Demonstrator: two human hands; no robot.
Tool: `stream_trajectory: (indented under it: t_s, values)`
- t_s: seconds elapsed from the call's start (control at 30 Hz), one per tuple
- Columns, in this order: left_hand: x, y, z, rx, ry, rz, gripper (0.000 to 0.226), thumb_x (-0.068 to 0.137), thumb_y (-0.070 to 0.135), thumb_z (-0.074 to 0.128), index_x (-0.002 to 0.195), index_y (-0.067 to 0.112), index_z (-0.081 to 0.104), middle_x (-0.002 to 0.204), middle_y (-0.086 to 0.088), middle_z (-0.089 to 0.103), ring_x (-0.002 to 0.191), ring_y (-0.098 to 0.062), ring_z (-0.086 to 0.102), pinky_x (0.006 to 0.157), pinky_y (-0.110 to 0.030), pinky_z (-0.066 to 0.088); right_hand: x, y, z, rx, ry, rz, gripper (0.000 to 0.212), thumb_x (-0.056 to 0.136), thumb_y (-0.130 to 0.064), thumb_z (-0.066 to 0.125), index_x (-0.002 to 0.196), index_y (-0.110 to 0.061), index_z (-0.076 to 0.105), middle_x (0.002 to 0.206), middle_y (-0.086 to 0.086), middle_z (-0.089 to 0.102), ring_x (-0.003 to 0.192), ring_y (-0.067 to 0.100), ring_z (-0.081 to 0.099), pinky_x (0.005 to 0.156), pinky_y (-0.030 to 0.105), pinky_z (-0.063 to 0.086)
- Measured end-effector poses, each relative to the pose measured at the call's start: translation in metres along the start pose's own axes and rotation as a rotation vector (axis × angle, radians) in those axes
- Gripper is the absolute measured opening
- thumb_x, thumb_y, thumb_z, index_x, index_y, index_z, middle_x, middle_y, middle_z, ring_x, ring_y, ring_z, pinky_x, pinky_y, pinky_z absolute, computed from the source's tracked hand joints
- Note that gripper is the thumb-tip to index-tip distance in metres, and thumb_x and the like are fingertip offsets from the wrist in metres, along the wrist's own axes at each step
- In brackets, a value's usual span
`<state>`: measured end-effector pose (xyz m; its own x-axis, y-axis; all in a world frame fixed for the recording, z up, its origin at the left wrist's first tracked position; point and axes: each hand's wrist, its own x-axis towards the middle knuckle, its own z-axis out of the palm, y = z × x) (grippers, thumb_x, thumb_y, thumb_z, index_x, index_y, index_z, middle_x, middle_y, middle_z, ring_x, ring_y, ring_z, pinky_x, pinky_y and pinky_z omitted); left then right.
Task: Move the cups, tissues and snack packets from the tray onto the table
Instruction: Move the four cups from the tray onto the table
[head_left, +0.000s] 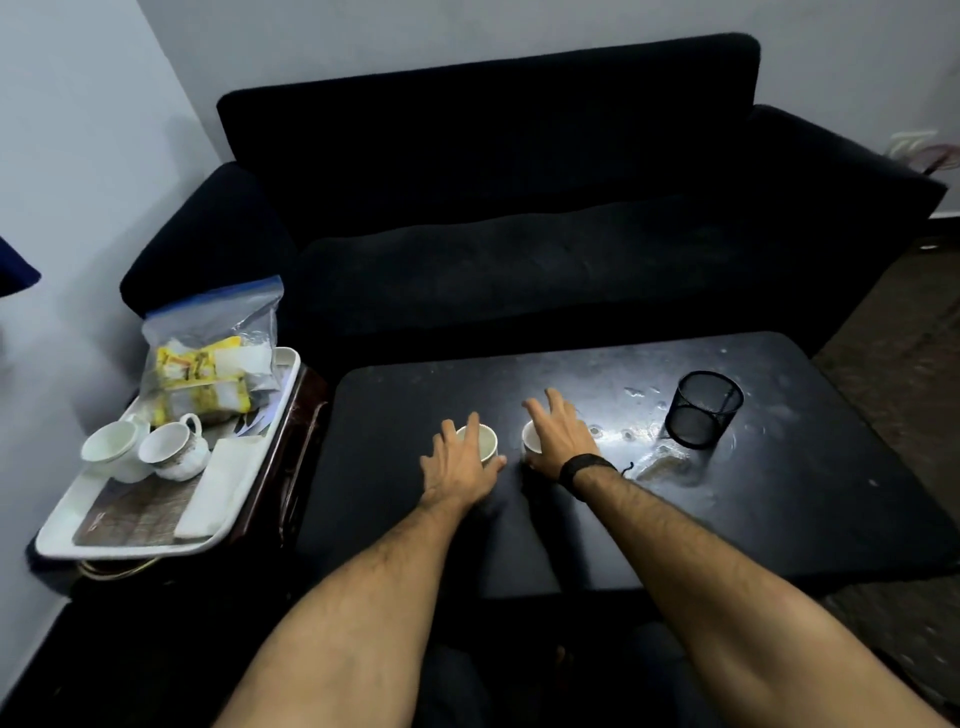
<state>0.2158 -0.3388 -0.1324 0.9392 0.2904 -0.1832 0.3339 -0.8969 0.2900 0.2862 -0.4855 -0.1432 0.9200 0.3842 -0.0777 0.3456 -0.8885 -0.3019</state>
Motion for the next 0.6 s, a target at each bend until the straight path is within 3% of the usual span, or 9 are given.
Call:
stream_trajectory:
  t_s: [0.17,0.37,0.6]
  values:
    - [-0.01,-0.023,-0.026,0.005,0.136,-0.009,0.07,0.092,0.057,0.044,0.15,0.022,0.025,0.14,-0.012,0.037,0.125,-0.032,0.045,0.098,-0.052,0.041,0.0,-0.026,-0.022,-0.018,0.099,-0.008,0.069,0.079,-0.025,0.073,0.137,-0.015,0.036,0.151,0.015,0.024,0.13,0.036,0.041,0.097,0.045,0.049]
    - [-0.03,-0.095,-0.079,0.048,0.242,-0.097,0.068,0.093,0.05,0.048,0.149,0.017,0.028,0.143,-0.015,0.036,0.129,-0.034,0.045,0.101,-0.052,0.04,0.004,-0.109,-0.032,0.061,0.114,-0.091,0.061,0.081,-0.027,0.071,0.132,-0.014,0.04,0.146,0.012,0.029,0.128,0.035,0.041,0.091,0.047,0.05]
    - [-0.067,-0.206,-0.125,0.063,0.378,-0.253,0.06,0.093,0.044,0.05,0.144,0.015,0.036,0.143,-0.016,0.04,0.127,-0.035,0.048,0.101,-0.047,0.04,0.0,-0.245,-0.009,0.102,-0.013,-0.305,0.059,0.082,-0.028,0.069,0.132,-0.017,0.04,0.136,0.01,0.037,0.123,0.035,0.044,0.091,0.048,0.05]
